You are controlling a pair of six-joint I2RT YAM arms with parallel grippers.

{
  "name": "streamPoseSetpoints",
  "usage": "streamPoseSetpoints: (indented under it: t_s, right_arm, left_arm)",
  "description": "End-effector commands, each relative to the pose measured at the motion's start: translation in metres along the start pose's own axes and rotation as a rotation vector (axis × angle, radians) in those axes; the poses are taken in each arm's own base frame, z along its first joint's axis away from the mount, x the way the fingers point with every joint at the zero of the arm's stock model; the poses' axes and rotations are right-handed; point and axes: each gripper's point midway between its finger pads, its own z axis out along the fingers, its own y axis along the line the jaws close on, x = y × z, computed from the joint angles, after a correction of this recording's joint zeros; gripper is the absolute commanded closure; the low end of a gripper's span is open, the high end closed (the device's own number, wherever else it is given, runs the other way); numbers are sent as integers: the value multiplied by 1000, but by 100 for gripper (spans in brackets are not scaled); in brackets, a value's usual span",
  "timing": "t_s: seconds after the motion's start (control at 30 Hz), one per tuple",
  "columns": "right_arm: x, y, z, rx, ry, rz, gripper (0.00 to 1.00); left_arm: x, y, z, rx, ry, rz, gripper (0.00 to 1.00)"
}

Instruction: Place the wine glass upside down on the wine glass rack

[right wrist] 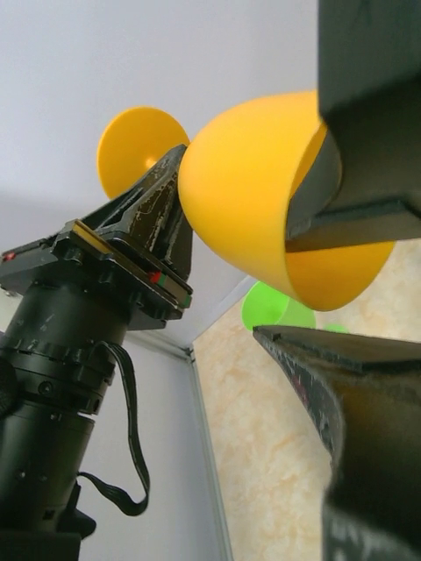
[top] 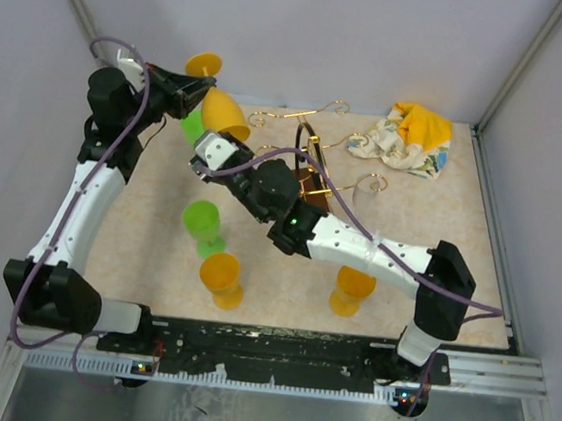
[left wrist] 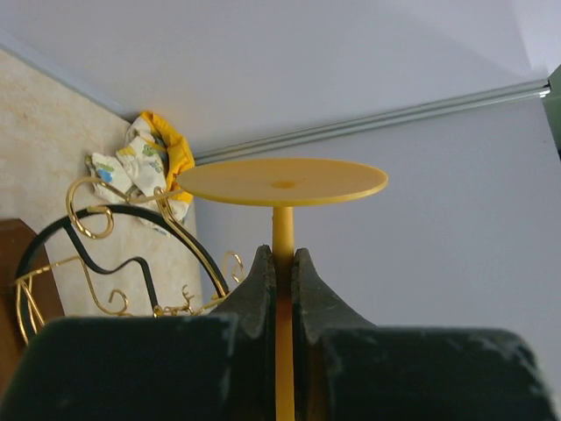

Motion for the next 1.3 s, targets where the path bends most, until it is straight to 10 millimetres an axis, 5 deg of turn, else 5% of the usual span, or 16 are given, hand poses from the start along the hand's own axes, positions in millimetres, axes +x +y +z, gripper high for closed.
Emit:
streamPoseSetpoints:
  t_s: [0.0,0.33,0.5,0.73,0.87,1.07,1.27]
  right_arm:
    - [-52,-45,-19,107,-79,13,54]
    - [-40,-67,-64,147,19,13,17]
    - [-31,-89,-88,210,110,20,1]
    - [-22,-135,-113,303,265,86,1]
    - [-27,-161,-133,401,297,114,1]
    - [-23,-170,-153,436,348,121,1]
    - [-15,-175,-173,468,369,113,1]
  left_arm:
    - [-7,-39,3,164,-17,253,100]
    - [-57,-62,-5,220,-157,481,100]
    - [-66,-54,-3,229,-174,689,100]
    - [-65,5,-4,122,-199,1016,100]
    - [-67,18,-12,121,-301,1143,100]
    - [-35,18,-5,238,-383,1267,100]
    - [-12,43,4,244,-400,1297,100]
